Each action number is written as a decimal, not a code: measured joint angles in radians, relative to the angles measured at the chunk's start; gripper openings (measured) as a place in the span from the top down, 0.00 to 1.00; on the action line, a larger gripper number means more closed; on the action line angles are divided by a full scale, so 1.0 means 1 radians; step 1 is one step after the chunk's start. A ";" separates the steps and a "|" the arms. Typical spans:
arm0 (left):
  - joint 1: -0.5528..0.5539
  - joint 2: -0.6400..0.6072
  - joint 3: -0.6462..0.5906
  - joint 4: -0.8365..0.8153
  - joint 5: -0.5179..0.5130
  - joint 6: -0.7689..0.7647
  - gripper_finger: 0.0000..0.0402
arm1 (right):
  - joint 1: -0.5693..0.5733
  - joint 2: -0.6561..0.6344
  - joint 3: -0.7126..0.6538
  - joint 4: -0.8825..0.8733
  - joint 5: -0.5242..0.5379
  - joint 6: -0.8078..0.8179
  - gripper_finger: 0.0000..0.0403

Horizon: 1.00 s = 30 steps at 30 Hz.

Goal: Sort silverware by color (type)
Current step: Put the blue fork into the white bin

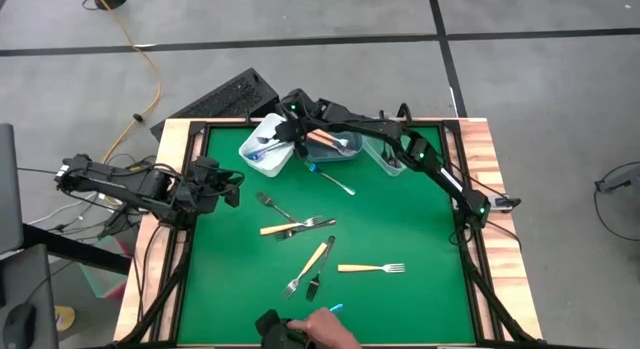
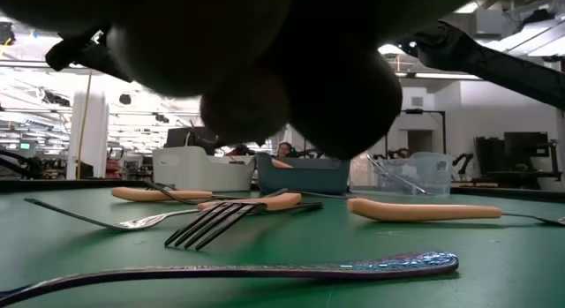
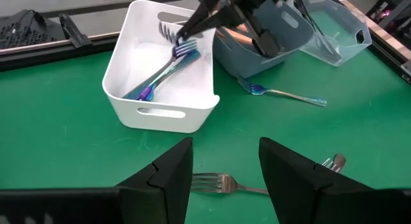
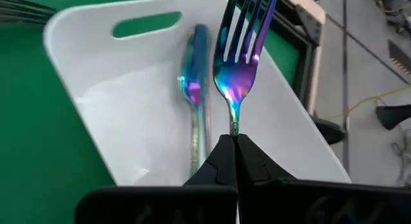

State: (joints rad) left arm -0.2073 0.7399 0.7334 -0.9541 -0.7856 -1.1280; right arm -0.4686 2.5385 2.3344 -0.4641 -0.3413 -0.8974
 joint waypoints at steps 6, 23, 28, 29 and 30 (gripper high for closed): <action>0.000 0.000 0.000 -0.001 -0.002 -0.002 0.60 | 0.002 0.002 0.000 0.003 -0.029 0.006 1.00; 0.000 0.000 0.000 -0.001 -0.003 -0.002 0.60 | 0.001 0.003 0.000 0.000 -0.027 0.008 0.92; 0.000 0.000 0.000 -0.002 -0.003 -0.002 0.60 | 0.001 0.003 0.000 0.000 -0.025 0.008 0.88; 0.000 0.000 0.000 -0.002 -0.003 -0.002 0.60 | 0.001 0.003 0.000 0.001 -0.024 0.008 0.87; 0.000 0.000 0.000 -0.002 -0.003 -0.002 0.60 | 0.001 0.003 0.000 0.001 -0.024 0.008 0.86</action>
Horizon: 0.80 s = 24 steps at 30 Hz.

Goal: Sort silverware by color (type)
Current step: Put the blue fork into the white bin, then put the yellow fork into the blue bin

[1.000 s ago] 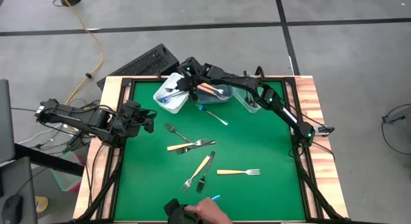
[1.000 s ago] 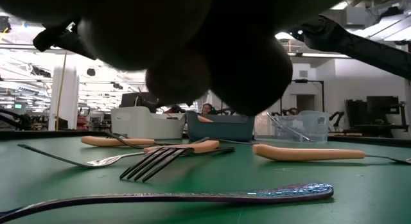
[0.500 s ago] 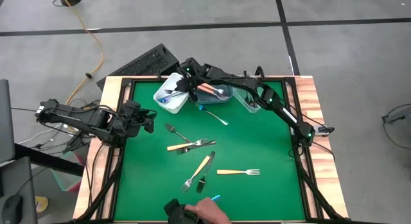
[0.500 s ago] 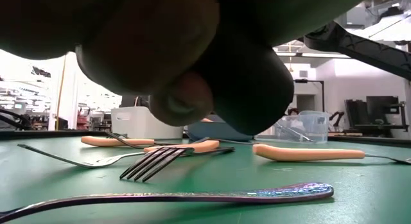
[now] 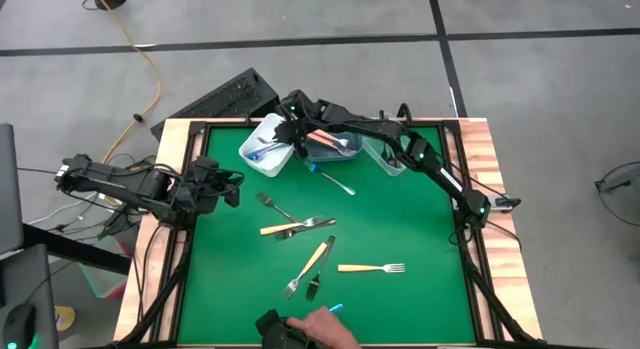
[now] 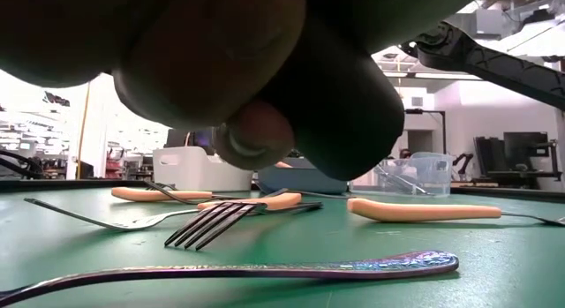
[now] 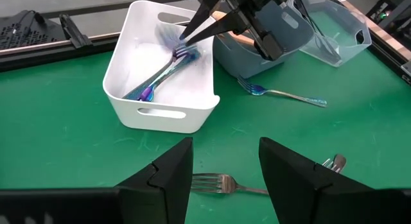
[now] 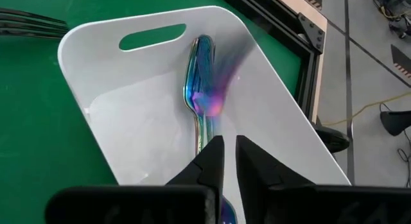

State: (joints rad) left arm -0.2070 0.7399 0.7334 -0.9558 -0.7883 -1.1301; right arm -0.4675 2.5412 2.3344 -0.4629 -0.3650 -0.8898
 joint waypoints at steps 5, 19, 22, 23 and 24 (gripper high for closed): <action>0.000 0.000 0.000 0.000 0.000 0.000 0.60 | 0.000 0.000 0.000 0.000 0.001 0.000 0.83; 0.000 0.000 0.000 0.000 0.007 0.000 0.60 | -0.004 -0.111 0.003 0.047 0.118 0.079 0.82; 0.000 0.000 0.000 0.002 0.013 0.000 0.60 | -0.004 -0.173 0.003 0.006 0.193 0.080 0.82; 0.000 0.000 0.000 0.002 0.017 0.001 0.60 | -0.004 -0.202 0.002 -0.020 0.208 0.082 0.82; 0.000 0.000 0.000 0.002 0.021 0.005 0.60 | -0.005 -0.235 0.001 -0.061 0.211 0.087 0.82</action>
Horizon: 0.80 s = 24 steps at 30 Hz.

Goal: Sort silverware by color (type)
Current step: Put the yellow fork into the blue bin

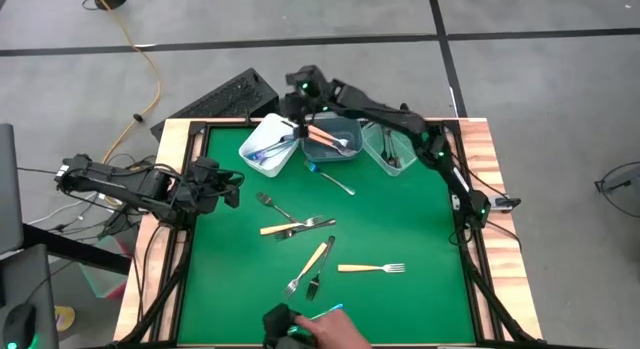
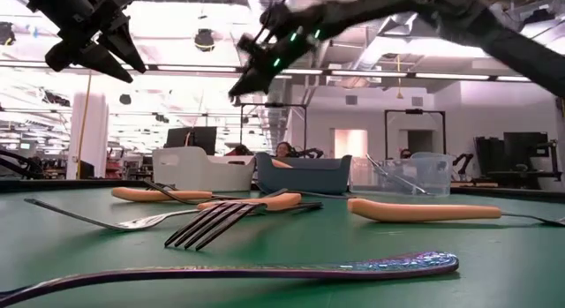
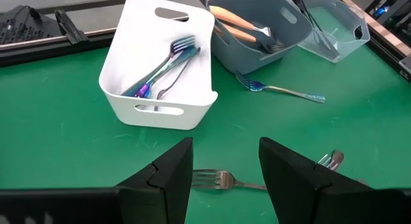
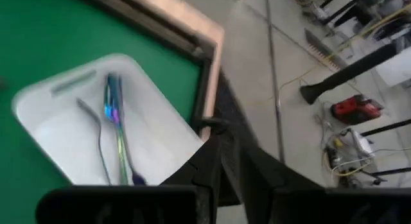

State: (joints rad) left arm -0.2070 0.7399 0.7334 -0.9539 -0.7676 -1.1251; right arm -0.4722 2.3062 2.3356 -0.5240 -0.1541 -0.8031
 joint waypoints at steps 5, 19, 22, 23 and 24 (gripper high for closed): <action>0.000 0.000 0.000 0.001 0.030 0.012 0.60 | -0.001 -0.154 0.001 -0.115 0.005 0.051 0.82; 0.000 0.000 0.000 0.002 0.178 0.214 0.60 | 0.038 -0.502 0.001 -0.545 0.137 0.300 0.82; 0.000 0.000 0.000 0.009 0.239 0.294 0.60 | 0.065 -0.545 0.001 -0.635 0.135 0.385 0.82; 0.000 0.000 0.000 0.018 0.258 0.328 0.60 | 0.074 -0.557 0.001 -0.666 0.135 0.412 0.82; 0.000 0.000 0.000 0.036 0.276 0.365 0.60 | 0.085 -0.566 0.001 -0.697 0.135 0.437 0.82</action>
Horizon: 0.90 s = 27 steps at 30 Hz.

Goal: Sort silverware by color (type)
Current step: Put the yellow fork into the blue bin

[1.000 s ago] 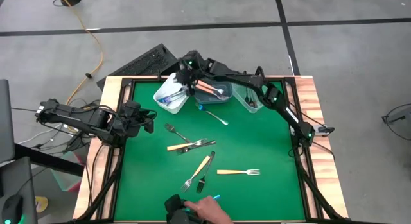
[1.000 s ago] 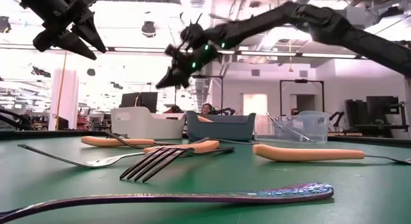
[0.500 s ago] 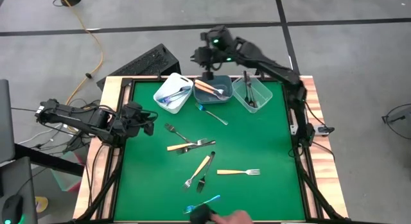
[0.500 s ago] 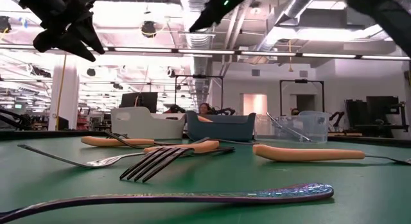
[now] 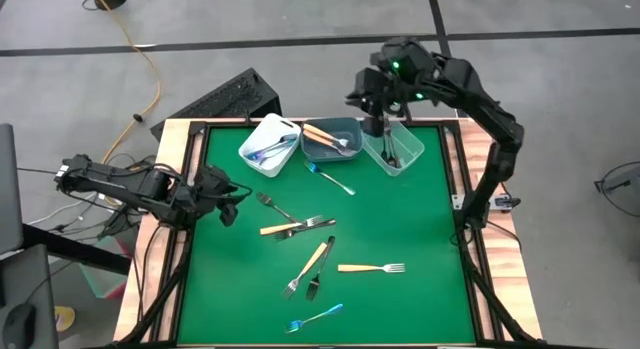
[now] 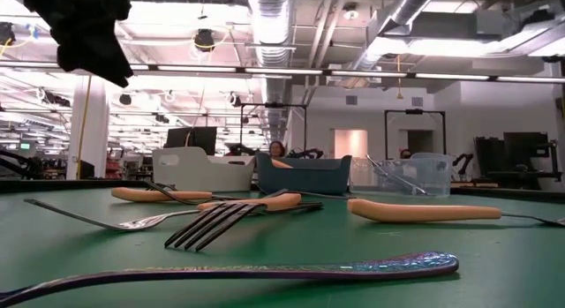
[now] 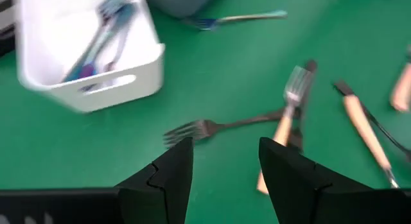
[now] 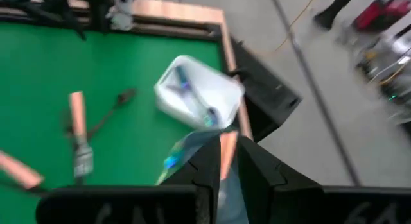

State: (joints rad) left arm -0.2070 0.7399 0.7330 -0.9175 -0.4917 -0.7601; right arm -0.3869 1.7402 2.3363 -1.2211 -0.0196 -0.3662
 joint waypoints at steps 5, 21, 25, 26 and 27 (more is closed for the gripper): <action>0.000 0.024 0.000 0.159 0.048 0.225 0.60 | 0.067 -0.004 -0.001 -0.108 0.000 0.090 0.82; 0.000 0.413 0.000 0.287 0.226 0.494 0.57 | 0.224 0.014 -0.001 -0.175 0.000 0.107 0.82; 0.000 0.495 0.000 0.340 0.292 0.514 0.57 | 0.223 0.014 -0.001 -0.187 0.000 0.107 0.82; 0.000 0.511 0.000 0.350 0.306 0.527 0.57 | 0.223 0.014 -0.001 -0.192 0.000 0.107 0.82; 0.000 0.530 0.000 0.362 0.317 0.541 0.57 | 0.223 0.014 -0.001 -0.195 0.000 0.107 0.82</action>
State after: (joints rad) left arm -0.2073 1.2695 0.7330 -0.5558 -0.1743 -0.2189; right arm -0.1638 1.7542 2.3352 -1.4159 -0.0193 -0.2592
